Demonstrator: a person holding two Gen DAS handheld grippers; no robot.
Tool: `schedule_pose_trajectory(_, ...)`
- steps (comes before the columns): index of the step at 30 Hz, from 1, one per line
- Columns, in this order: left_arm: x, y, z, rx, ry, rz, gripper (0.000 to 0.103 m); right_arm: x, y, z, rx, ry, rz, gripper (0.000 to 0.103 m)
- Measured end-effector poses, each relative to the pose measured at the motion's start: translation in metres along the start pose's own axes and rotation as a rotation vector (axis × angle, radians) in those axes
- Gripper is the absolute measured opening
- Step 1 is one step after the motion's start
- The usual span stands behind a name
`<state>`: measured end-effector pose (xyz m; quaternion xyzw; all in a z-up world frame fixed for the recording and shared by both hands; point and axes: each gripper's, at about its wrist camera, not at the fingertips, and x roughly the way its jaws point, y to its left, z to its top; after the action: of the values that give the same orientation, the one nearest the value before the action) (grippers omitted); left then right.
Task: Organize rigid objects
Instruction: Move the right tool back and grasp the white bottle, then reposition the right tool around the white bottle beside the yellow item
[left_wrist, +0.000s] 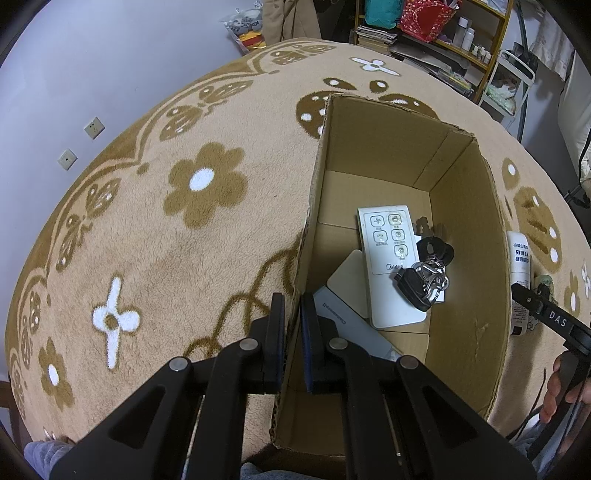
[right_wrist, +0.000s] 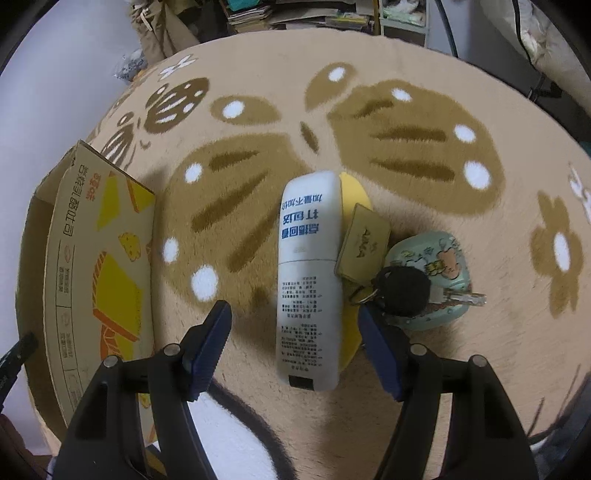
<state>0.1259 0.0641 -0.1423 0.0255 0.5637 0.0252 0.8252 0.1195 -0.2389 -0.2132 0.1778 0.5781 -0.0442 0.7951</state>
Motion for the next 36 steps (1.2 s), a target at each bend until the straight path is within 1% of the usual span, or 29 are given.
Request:
schedule_pose_trajectory(1,0.000,0.000,0.000,0.000,0.000,0.000,0.007,0.002,0.000,0.000,0.000,0.008,0.006,0.066)
schedule_pose_trajectory(3,0.000,0.001,0.000,0.000,0.000,-0.001,0.007,0.005,0.000,-0.001,0.000,0.029,-0.001,0.065)
schedule_pose_trajectory(6,0.000,0.001,0.000,-0.002,0.001,-0.002,0.007,0.003,0.001,0.000,0.004,0.029,0.019,0.065)
schedule_pose_trajectory(10,0.000,0.001,0.000,-0.001,0.000,-0.001,0.008,0.007,-0.001,0.001,0.027,0.016,0.024,0.066)
schedule_pose_trajectory(13,0.000,0.001,0.000,-0.004,0.001,-0.002,0.008,0.005,-0.004,0.000,0.065,-0.034,0.036,0.066)
schedule_pose_trajectory(16,0.000,0.001,-0.001,-0.007,0.002,-0.005,0.008,0.004,-0.006,0.000,0.086,-0.093,0.069,0.066)
schedule_pose_trajectory(17,0.000,0.001,-0.001,-0.006,0.002,-0.004,0.008,0.004,-0.007,0.000,0.089,-0.099,0.073,0.065)
schedule_pose_trajectory(18,0.000,0.001,-0.001,-0.006,0.002,-0.003,0.008,0.004,-0.006,0.001,0.088,-0.109,0.076,0.061)
schedule_pose_trajectory(19,0.000,0.001,-0.001,-0.005,0.002,-0.003,0.008,0.004,-0.006,0.002,0.083,-0.121,0.060,0.037)
schedule_pose_trajectory(20,0.000,0.002,-0.001,-0.005,0.002,-0.004,0.008,0.004,-0.006,0.003,0.078,-0.126,0.043,0.030)
schedule_pose_trajectory(26,0.001,0.001,-0.001,-0.006,0.004,-0.003,0.008,0.008,-0.025,0.006,0.184,-0.128,0.164,0.030)
schedule_pose_trajectory(31,0.001,0.001,-0.001,-0.006,0.004,-0.003,0.008,0.010,-0.019,0.007,0.185,-0.138,0.175,0.032)
schedule_pose_trajectory(33,0.001,0.001,-0.001,-0.006,0.004,-0.004,0.008,0.011,-0.013,0.007,0.177,-0.150,0.164,0.032)
schedule_pose_trajectory(36,0.001,0.001,-0.001,-0.007,0.004,-0.004,0.008,0.007,-0.009,0.005,0.170,-0.193,0.156,0.032)
